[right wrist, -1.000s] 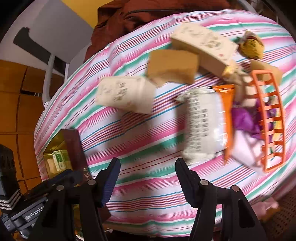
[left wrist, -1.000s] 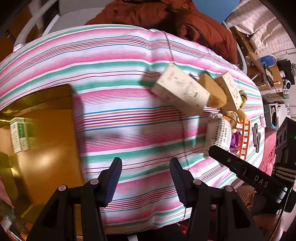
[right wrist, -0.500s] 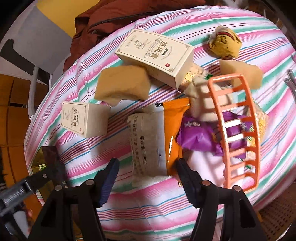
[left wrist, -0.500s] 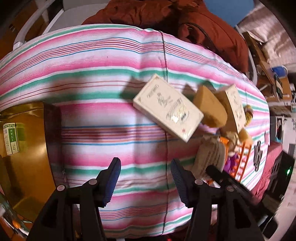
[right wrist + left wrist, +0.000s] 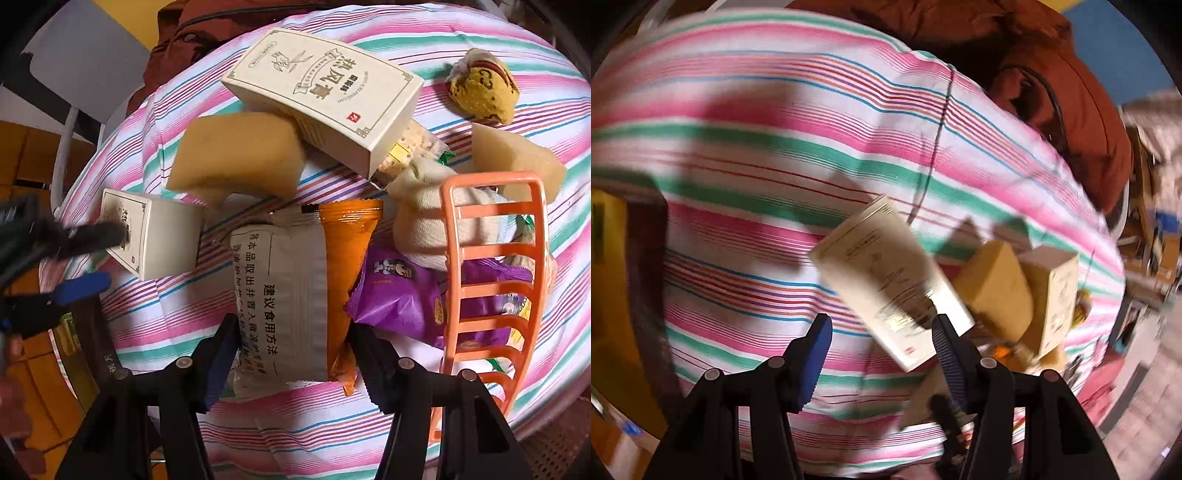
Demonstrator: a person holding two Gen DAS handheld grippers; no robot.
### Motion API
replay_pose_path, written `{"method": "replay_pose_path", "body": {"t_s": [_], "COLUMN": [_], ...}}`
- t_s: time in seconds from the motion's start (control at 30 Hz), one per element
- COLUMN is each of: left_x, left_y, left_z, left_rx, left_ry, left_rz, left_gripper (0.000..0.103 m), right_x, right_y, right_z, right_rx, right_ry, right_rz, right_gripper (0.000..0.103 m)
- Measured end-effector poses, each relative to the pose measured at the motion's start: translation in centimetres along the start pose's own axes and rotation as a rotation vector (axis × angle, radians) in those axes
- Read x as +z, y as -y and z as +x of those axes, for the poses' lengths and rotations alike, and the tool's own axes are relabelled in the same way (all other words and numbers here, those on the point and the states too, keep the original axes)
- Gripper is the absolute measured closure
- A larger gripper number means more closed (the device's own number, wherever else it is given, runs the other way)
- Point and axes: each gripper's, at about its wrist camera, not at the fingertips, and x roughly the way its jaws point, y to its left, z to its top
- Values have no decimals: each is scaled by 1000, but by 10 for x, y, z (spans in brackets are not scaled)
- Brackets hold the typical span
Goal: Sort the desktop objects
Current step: 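Grasp the cream paper box with the left gripper while the right grasps the snack bag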
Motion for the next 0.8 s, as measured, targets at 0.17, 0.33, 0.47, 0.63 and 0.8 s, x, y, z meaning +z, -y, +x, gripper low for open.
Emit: {"method": "replay_pose_path", "body": {"t_s": [0.17,0.33,0.47,0.63,0.8], "left_x": [8,14,16,8,-7], "left_y": [5,1,4,-4,-30], "left_z": [2,14,27,38,43], "left_rx": [25,-23,17,53,86], "left_ry": [22,-13,-35,-49,-73], "left_rz": [-55,-137,-125,-88,-46], "left_gripper": [41,35,35,47,51], "right_x": [-1,-2,-2,-2,-4], "right_y": [6,10,12,11,15], "right_z": [-1,-1,0,3,2], "right_rx": [18,28,30,27,37], "right_ry": [-5,-11,-17,-26,-22], "right_rz": [-2,-3,-8,-25,-26], "right_gripper": [42,41,40,40,43]}}
